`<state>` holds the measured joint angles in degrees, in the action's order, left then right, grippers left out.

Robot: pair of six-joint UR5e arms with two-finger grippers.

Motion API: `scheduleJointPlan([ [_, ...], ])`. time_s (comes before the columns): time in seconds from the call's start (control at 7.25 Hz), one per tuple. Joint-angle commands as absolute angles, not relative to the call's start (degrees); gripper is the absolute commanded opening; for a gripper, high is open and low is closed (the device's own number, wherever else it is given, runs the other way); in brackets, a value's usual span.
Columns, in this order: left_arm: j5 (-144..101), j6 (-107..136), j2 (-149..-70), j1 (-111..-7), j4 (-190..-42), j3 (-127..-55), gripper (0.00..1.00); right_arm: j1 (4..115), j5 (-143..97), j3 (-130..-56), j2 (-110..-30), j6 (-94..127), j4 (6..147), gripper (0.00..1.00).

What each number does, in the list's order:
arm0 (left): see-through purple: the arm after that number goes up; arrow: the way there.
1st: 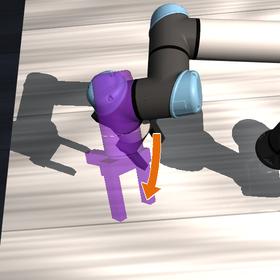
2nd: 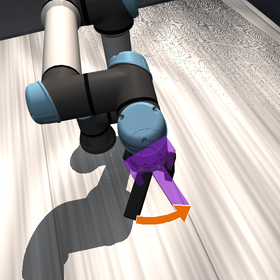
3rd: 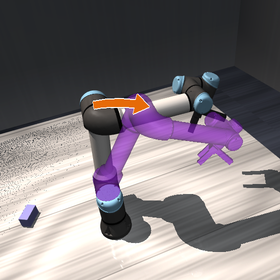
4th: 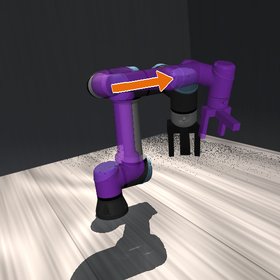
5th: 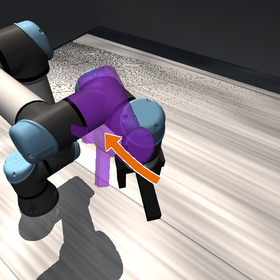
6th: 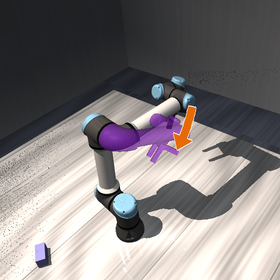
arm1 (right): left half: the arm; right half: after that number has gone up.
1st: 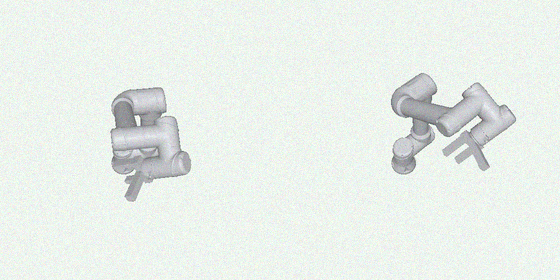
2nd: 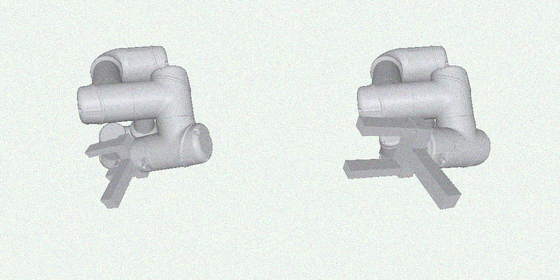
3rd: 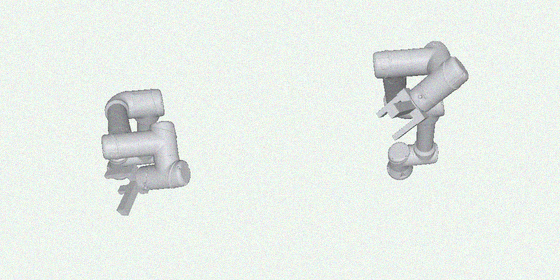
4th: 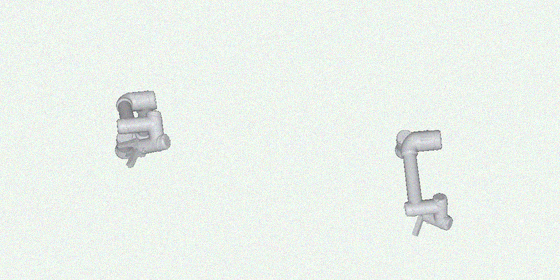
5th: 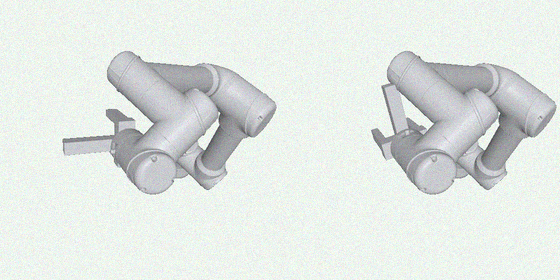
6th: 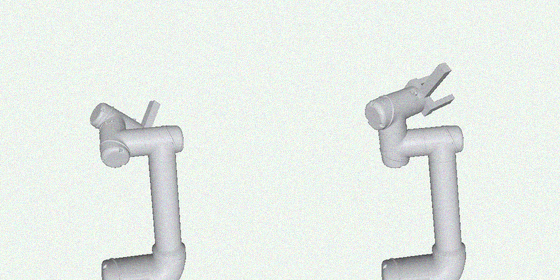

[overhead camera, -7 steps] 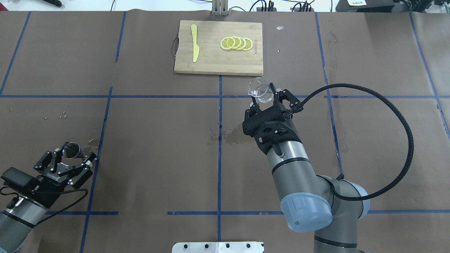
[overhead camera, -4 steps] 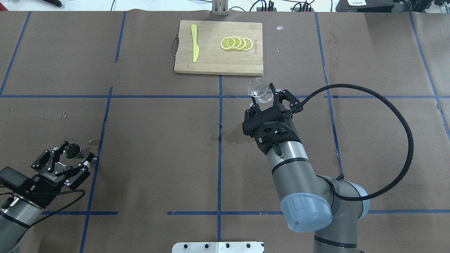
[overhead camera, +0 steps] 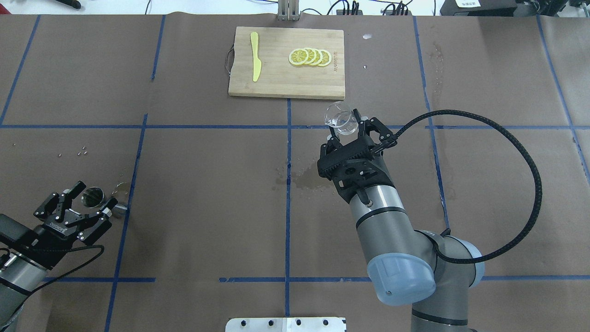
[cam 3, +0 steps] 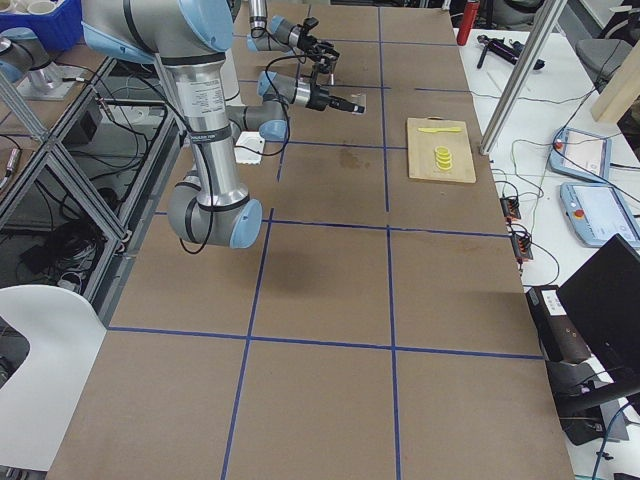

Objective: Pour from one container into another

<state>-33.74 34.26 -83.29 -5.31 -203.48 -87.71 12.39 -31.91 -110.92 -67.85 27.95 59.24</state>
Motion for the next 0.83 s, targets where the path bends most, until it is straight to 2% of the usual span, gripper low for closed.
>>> scheduleJointPlan([
  [0.0, -36.98, 34.19, -83.23, -8.16, -204.17, -87.80, 0.99, 12.39, -31.90, -110.92, -67.85, 27.95, 59.24, 0.00],
  [0.41, -48.73, 30.32, -82.71, -17.19, -204.00, -88.95, 0.99, 12.39, -31.90, -110.92, -67.94, 27.95, 59.24, 0.00],
  [0.69, -69.67, 30.41, -81.13, -30.07, -203.04, -89.21, 0.99, 12.39, -31.90, -110.92, -67.94, 27.95, 59.24, 0.00],
])
